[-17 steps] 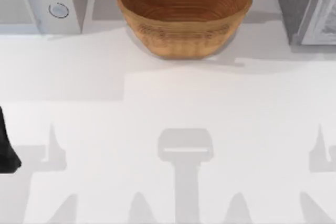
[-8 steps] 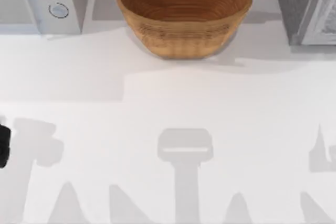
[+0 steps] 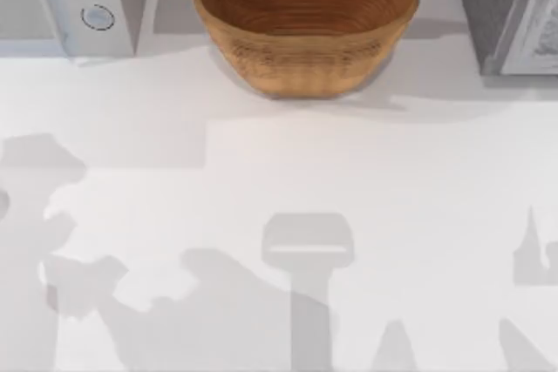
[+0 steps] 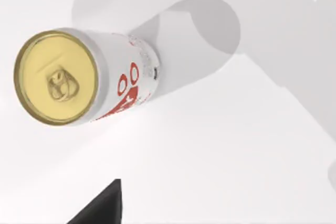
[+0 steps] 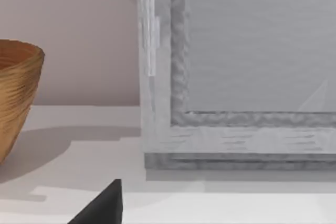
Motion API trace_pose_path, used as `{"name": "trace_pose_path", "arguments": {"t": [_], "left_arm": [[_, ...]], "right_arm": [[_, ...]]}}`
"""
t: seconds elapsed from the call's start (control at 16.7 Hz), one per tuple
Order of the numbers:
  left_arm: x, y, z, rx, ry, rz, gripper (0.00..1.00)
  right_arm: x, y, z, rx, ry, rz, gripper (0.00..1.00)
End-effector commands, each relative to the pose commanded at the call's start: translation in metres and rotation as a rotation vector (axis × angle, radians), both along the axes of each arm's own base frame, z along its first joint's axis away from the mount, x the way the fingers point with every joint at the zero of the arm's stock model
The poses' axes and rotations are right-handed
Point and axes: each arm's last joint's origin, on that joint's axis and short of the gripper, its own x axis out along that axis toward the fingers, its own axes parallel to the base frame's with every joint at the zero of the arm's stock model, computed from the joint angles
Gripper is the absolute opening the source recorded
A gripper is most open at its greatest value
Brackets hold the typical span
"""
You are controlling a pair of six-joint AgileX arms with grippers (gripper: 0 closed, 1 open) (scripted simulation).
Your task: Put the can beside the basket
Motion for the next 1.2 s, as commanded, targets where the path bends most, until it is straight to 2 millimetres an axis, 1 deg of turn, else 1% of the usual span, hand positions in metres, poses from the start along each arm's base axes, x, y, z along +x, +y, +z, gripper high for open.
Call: {"name": "trace_pose_path", "arguments": {"t": [0.18, 0.3, 0.48, 0.6, 0.78, 1.08, 1.2], "left_arm": [[0.046, 0.020, -0.004, 0.008, 0.217, -0.085, 1.00], [0.074, 0.036, -0.009, -0.004, 0.315, -0.129, 1.00], [0.110, 0.059, -0.016, -0.028, 0.393, -0.172, 1.00], [0.127, 0.072, -0.020, -0.040, 0.408, -0.186, 1.00], [0.139, 0.083, -0.023, -0.049, 0.409, -0.192, 1.00], [0.140, 0.081, -0.022, -0.046, 0.407, -0.196, 1.00], [0.140, 0.082, -0.028, -0.049, 0.409, -0.193, 1.00]], "right_arm": [[0.000, 0.000, 0.000, 0.000, 0.000, 0.000, 1.00], [0.000, 0.000, 0.000, 0.000, 0.000, 0.000, 1.00], [0.000, 0.000, 0.000, 0.000, 0.000, 0.000, 1.00], [0.000, 0.000, 0.000, 0.000, 0.000, 0.000, 1.00], [0.000, 0.000, 0.000, 0.000, 0.000, 0.000, 1.00], [0.000, 0.000, 0.000, 0.000, 0.000, 0.000, 1.00], [0.000, 0.000, 0.000, 0.000, 0.000, 0.000, 1.00]]}}
